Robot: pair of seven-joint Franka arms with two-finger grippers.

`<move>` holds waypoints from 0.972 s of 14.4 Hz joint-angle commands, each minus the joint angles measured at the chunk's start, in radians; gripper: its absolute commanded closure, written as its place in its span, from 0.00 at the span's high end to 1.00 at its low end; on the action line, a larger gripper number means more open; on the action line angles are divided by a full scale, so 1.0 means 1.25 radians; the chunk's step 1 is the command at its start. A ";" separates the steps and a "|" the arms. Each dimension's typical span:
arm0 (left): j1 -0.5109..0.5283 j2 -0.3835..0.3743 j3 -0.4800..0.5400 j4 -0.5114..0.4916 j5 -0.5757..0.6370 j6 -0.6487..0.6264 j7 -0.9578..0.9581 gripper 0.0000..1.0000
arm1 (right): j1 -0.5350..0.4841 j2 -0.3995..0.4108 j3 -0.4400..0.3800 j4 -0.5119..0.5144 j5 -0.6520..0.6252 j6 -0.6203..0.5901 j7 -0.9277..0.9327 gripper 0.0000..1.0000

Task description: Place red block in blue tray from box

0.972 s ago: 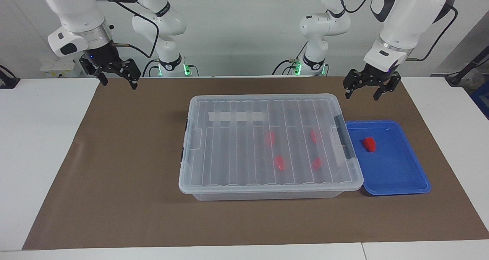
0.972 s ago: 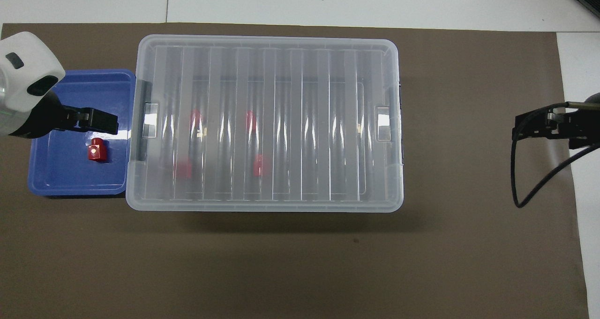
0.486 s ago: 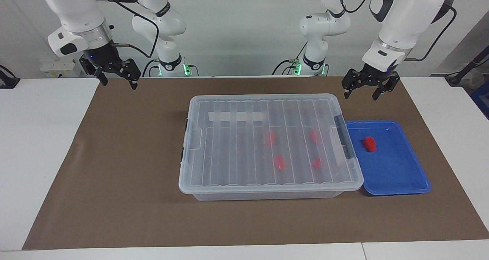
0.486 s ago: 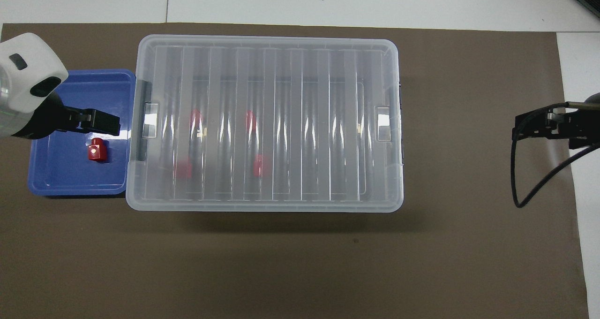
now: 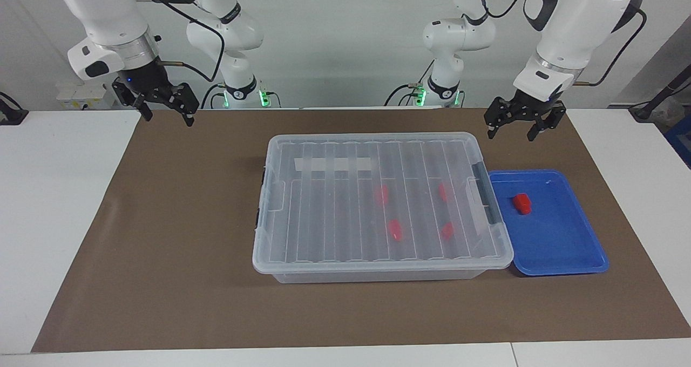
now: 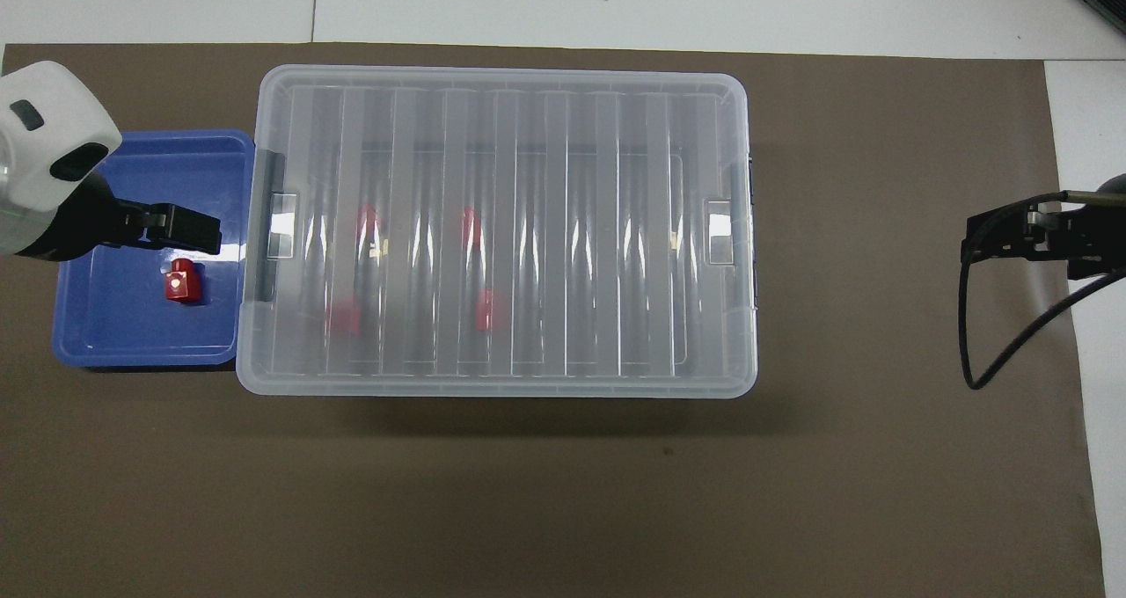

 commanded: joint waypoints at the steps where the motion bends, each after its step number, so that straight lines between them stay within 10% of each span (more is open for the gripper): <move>1: -0.008 -0.024 0.015 -0.022 0.011 -0.006 -0.001 1.00 | -0.014 0.000 0.008 0.002 0.003 -0.004 0.011 1.00; 14: 0.002 -0.027 0.011 -0.017 0.012 -0.006 0.002 1.00 | -0.012 0.000 0.008 0.001 0.003 -0.004 0.010 1.00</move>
